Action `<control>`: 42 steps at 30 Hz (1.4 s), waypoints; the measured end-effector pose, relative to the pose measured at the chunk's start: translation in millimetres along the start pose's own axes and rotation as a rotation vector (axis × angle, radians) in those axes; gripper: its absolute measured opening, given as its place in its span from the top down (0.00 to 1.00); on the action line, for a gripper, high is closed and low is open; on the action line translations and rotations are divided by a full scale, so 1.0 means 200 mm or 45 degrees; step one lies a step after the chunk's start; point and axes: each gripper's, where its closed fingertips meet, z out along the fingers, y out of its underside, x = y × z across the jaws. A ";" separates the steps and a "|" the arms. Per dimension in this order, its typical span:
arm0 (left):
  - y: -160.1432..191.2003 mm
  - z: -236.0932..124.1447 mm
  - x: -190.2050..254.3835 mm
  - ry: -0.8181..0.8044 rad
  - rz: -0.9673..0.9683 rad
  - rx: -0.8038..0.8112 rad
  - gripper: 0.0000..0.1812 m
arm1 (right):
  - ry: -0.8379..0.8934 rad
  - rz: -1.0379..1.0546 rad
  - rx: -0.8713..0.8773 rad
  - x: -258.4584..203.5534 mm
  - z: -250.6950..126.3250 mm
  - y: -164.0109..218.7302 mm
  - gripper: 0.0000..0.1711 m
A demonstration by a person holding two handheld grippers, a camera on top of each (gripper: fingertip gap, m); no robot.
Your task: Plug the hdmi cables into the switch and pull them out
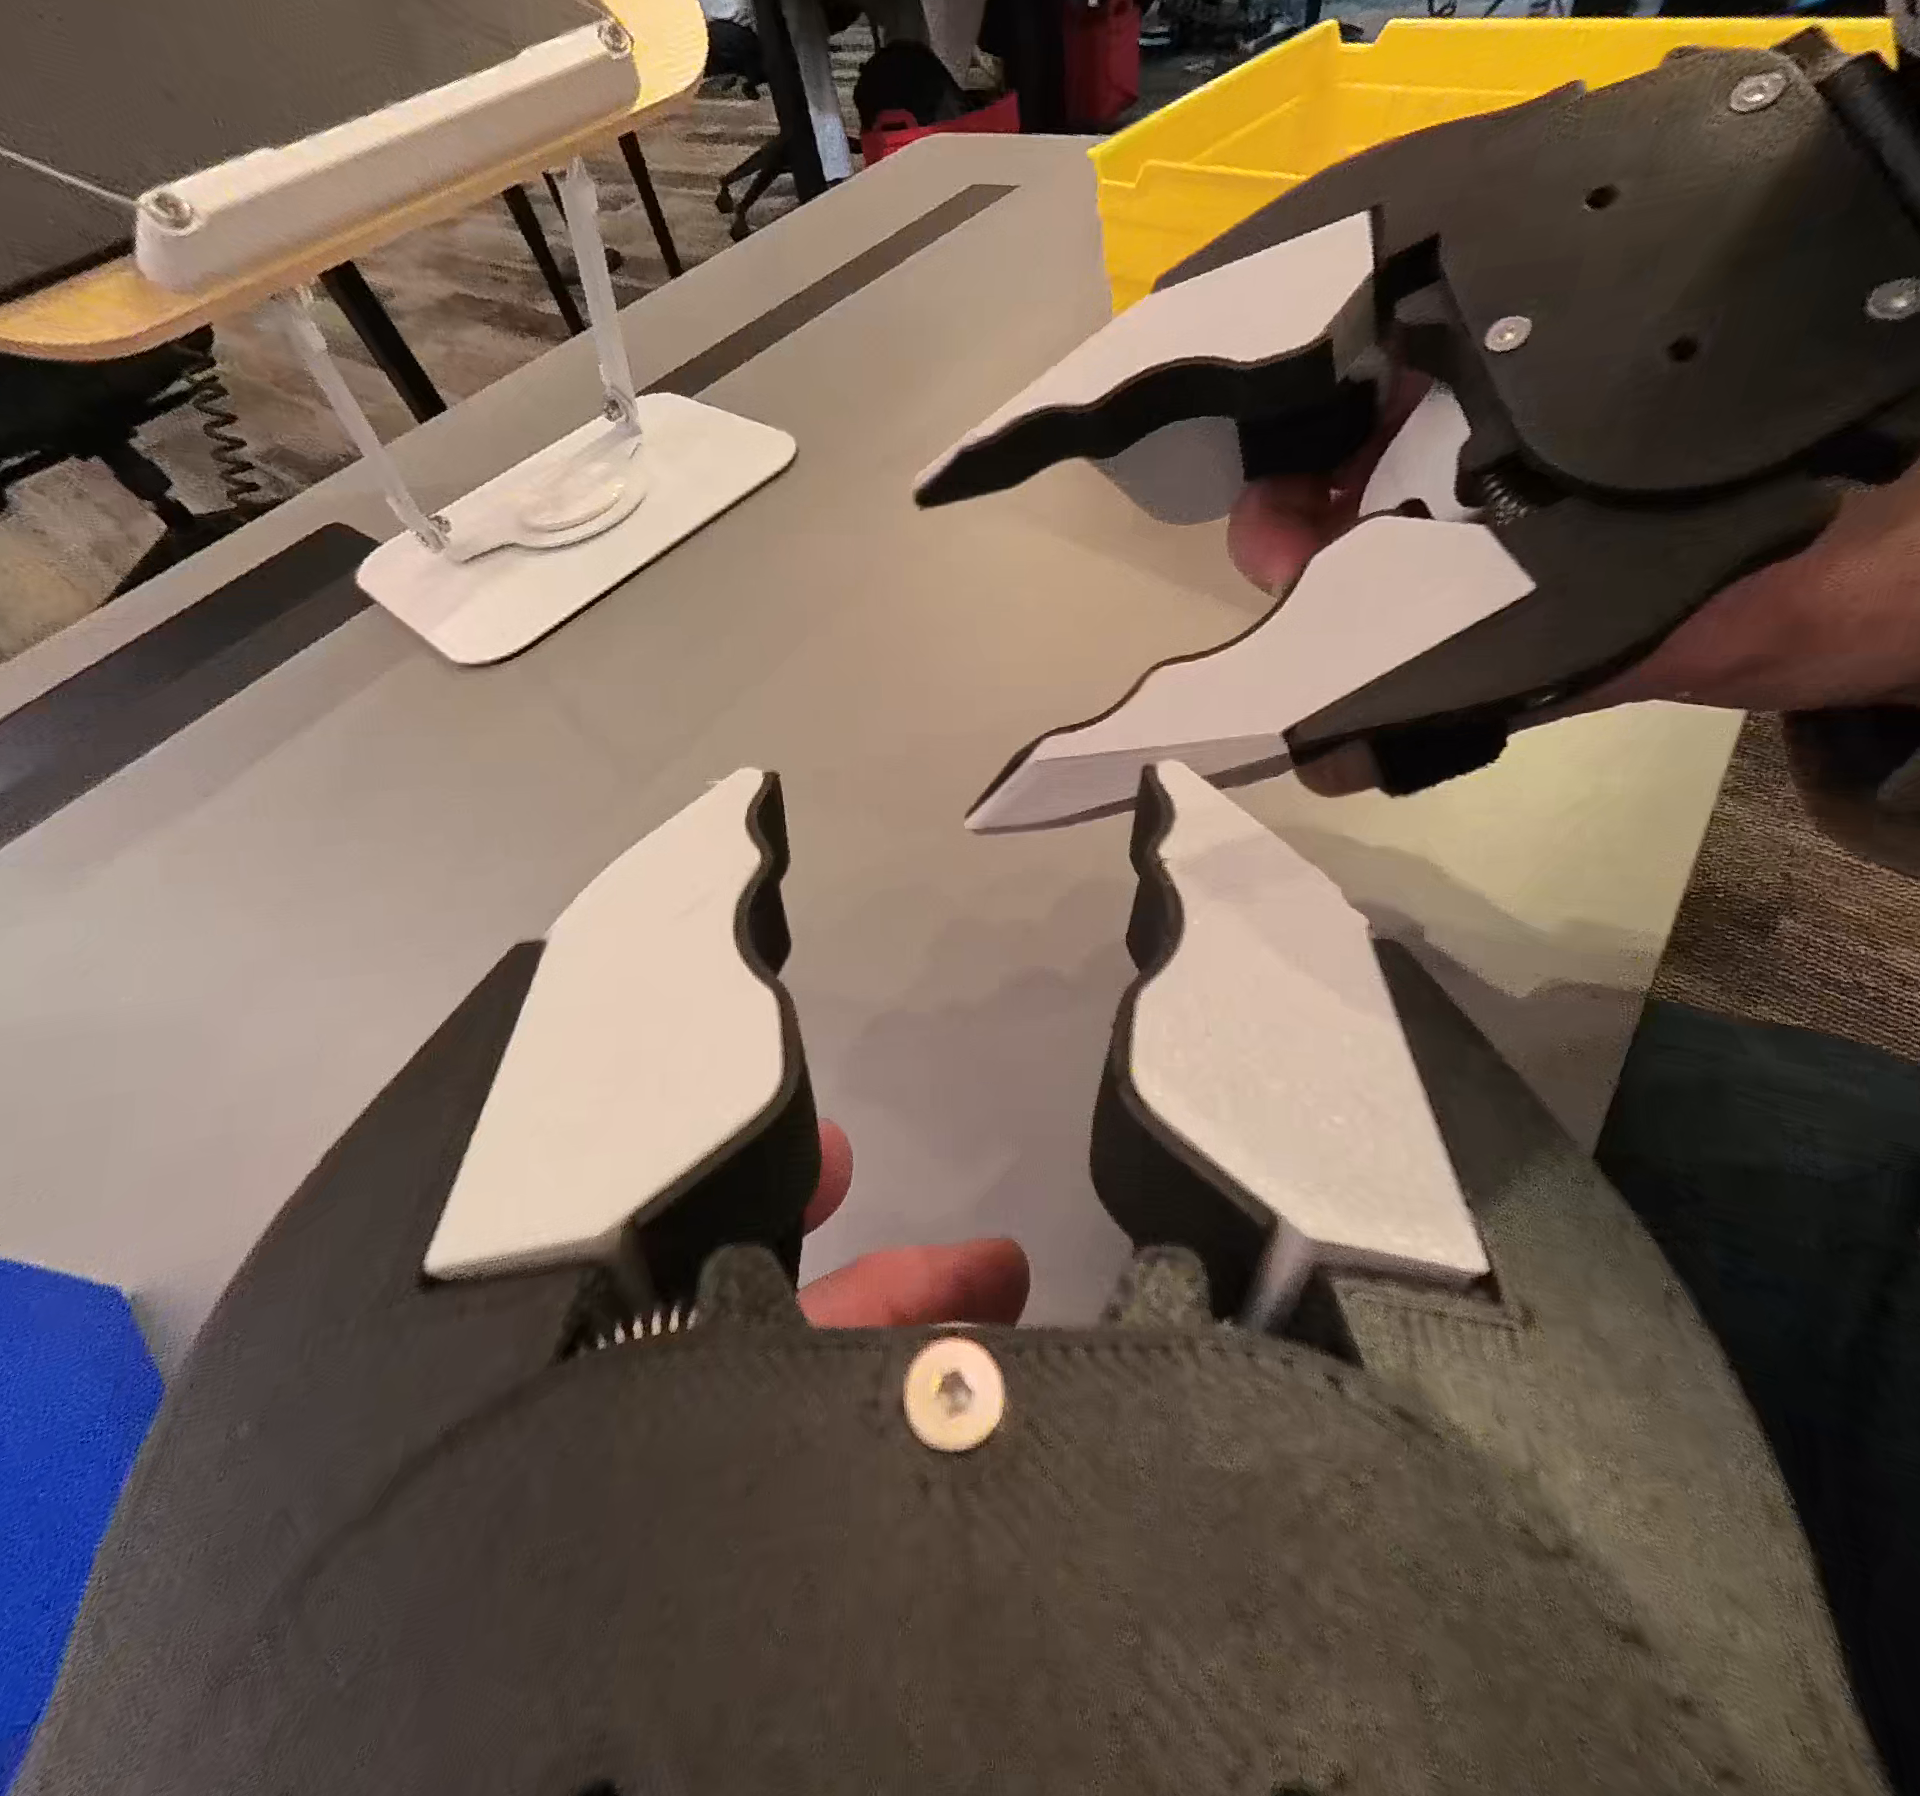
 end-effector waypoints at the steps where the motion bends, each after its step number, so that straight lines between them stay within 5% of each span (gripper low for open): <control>1: 0.01 -0.01 0.00 -0.011 0.001 -0.002 0.66 | -0.015 -0.018 0.005 -0.01 0.01 -0.01 0.54; 9: -0.11 -0.12 -0.11 -0.106 0.091 0.083 0.67 | -0.069 0.052 0.049 0.01 0.08 -0.05 0.53; 14: -0.21 -0.37 -0.48 -0.375 0.190 0.077 0.67 | -0.076 -0.006 0.043 -0.03 0.10 -0.08 0.54; 19: 0.11 -0.55 -0.94 -0.612 0.215 -0.358 0.52 | -0.085 0.005 0.048 -0.04 0.11 -0.09 0.54; 26: 0.55 -0.63 -1.20 -0.688 0.174 -0.738 0.52 | -0.074 0.017 0.033 -0.03 0.11 -0.08 0.55; 42: 0.71 -0.55 -1.28 -0.391 0.108 -1.091 0.59 | -0.097 -0.002 -0.011 -0.07 0.13 -0.05 0.56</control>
